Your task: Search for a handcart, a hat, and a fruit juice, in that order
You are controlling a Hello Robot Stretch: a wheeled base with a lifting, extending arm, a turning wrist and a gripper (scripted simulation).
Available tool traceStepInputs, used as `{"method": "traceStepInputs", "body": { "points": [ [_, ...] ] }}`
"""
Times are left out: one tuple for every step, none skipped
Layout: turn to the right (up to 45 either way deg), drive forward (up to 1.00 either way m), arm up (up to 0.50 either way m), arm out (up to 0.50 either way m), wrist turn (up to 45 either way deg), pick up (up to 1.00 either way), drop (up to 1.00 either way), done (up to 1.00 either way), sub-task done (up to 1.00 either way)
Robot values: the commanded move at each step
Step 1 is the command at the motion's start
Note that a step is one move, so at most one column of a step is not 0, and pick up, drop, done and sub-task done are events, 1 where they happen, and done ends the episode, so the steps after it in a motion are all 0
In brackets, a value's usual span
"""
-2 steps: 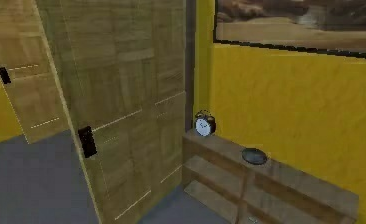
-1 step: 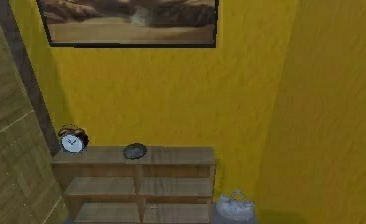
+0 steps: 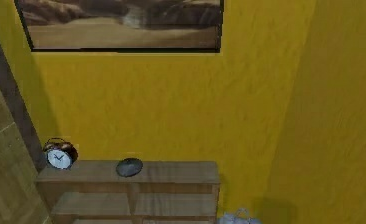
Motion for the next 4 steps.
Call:
{"method": "traceStepInputs", "body": {
  "points": [
    [-45.0,0.00,0.00,0.00,0.0,0.00,0.00,0.00,0.00],
    [-45.0,0.00,0.00,0.00,0.0,0.00,0.00,0.00,0.00],
    [-45.0,0.00,0.00,0.00,0.0,0.00,0.00,0.00,0.00],
    [-3.0,0.00,0.00,0.00,0.0,0.00,0.00,0.00,0.00]
  ]
}}
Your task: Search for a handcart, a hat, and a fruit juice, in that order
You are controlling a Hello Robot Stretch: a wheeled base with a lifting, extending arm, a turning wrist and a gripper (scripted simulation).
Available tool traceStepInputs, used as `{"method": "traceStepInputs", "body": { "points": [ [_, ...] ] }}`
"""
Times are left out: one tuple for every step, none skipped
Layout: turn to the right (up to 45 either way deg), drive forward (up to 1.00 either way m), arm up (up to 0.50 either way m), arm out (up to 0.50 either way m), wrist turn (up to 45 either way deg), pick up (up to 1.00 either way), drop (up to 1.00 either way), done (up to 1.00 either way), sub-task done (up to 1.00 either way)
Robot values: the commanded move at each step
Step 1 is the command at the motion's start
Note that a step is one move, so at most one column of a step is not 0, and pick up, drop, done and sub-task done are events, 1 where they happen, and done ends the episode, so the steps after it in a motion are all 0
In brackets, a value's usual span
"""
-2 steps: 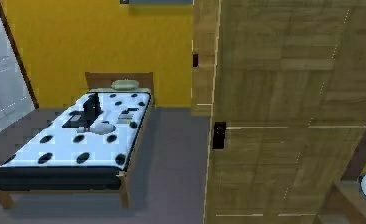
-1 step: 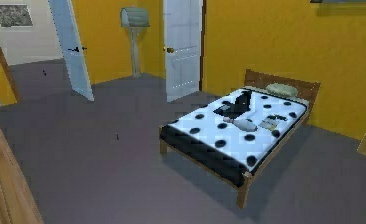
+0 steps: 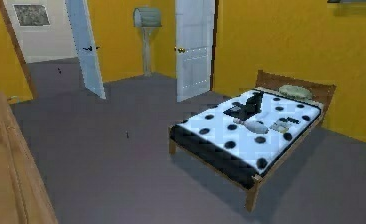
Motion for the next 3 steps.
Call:
{"method": "traceStepInputs", "body": {
  "points": [
    [0.0,0.55,0.00,0.00,0.0,0.00,0.00,0.00,0.00],
    [-36.0,0.00,0.00,0.00,0.0,0.00,0.00,0.00,0.00],
    [0.0,1.00,0.00,0.00,0.0,0.00,0.00,0.00,0.00]
  ]
}}
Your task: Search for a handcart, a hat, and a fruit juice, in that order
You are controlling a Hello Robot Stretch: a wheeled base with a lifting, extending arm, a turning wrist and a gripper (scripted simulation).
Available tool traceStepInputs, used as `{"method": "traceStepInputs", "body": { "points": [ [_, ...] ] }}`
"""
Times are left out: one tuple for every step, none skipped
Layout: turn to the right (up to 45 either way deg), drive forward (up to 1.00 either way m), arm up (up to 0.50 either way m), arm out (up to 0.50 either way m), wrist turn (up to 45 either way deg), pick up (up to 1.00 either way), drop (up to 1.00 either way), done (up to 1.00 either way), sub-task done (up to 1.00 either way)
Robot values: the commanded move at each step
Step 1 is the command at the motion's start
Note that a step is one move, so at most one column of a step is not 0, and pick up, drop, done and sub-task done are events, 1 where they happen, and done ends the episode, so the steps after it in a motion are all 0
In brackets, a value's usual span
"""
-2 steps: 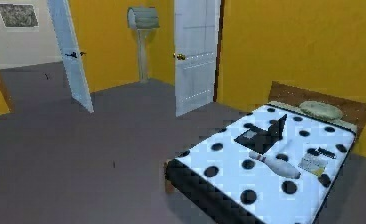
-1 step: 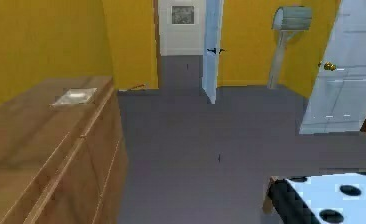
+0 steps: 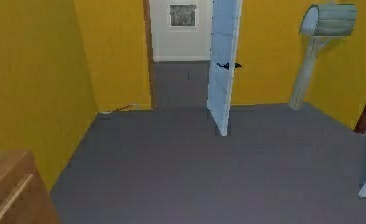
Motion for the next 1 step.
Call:
{"method": "traceStepInputs", "body": {
  "points": [
    [0.0,1.00,0.00,0.00,0.0,0.00,0.00,0.00,0.00]
  ]
}}
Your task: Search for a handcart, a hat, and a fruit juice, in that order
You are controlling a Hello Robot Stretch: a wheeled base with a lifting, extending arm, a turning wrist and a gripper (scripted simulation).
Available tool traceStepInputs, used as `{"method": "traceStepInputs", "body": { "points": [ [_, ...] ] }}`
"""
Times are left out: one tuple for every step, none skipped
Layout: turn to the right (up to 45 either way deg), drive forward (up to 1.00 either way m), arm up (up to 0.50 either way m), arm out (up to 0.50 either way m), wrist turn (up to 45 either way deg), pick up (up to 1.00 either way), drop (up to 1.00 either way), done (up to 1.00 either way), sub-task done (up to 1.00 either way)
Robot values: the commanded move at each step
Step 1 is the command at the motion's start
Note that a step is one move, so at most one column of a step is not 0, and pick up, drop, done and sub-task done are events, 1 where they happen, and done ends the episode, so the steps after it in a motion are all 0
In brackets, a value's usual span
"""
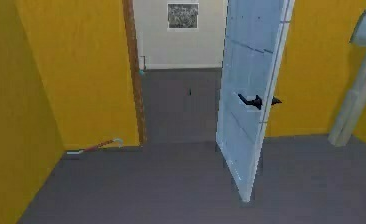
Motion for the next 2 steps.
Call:
{"method": "traceStepInputs", "body": {
  "points": [
    [0.0,1.00,0.00,0.00,0.0,0.00,0.00,0.00,0.00],
    [0.0,0.90,0.00,0.00,0.0,0.00,0.00,0.00,0.00]
  ]
}}
